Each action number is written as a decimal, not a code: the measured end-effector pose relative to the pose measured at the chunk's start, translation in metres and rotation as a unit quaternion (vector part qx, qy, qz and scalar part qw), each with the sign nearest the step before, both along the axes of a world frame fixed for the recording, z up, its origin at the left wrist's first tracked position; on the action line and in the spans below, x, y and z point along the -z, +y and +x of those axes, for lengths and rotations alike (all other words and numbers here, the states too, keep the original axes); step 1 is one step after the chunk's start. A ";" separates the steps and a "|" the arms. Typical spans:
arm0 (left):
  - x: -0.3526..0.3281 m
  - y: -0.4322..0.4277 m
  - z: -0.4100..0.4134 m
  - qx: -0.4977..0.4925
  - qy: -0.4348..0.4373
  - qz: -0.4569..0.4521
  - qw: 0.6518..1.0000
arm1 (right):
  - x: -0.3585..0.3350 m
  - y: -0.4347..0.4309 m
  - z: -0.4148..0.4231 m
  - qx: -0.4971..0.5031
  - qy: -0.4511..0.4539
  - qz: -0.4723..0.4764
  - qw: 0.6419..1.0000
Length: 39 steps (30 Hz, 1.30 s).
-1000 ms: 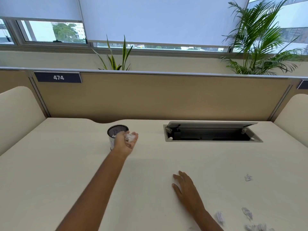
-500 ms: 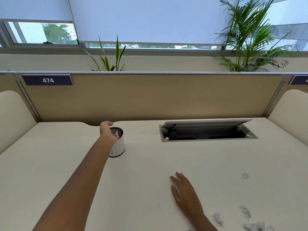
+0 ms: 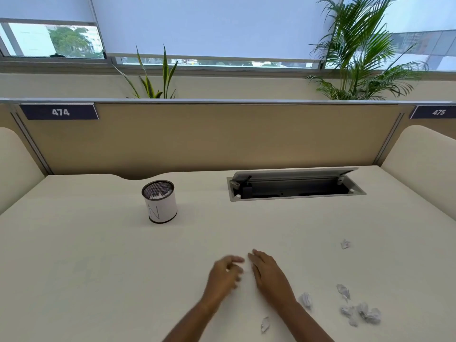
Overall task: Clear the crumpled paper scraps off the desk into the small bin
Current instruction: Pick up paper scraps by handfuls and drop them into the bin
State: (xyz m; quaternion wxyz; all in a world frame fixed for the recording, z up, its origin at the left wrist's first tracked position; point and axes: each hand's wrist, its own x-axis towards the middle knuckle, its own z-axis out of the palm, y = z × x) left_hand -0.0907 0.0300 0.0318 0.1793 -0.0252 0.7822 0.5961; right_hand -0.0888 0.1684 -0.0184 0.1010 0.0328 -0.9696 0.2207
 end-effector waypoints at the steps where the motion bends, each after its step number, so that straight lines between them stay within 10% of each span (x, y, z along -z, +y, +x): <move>1: 0.004 0.005 0.013 0.045 -0.003 -0.031 0.999 | -0.002 0.003 0.001 -0.009 -0.008 -0.011 1.000; 7: 0.012 0.020 0.058 0.203 0.104 -0.207 0.951 | -0.028 0.035 0.014 -0.024 -0.052 -0.070 0.996; 19: 0.018 0.035 0.065 0.127 0.169 -0.228 0.951 | -0.020 0.067 0.085 0.062 -0.060 -0.047 0.995; 25: 0.004 0.040 0.068 0.002 -0.051 0.030 0.998 | -0.034 0.057 0.086 0.079 -0.037 -0.158 0.983; 32: -0.017 0.043 0.070 -0.122 -0.264 0.380 0.878 | -0.072 0.018 0.082 -0.013 -0.054 -0.311 0.949; 39: -0.022 0.028 0.059 -0.183 -0.254 0.410 0.856 | -0.069 0.027 0.082 0.002 -0.015 -0.282 0.959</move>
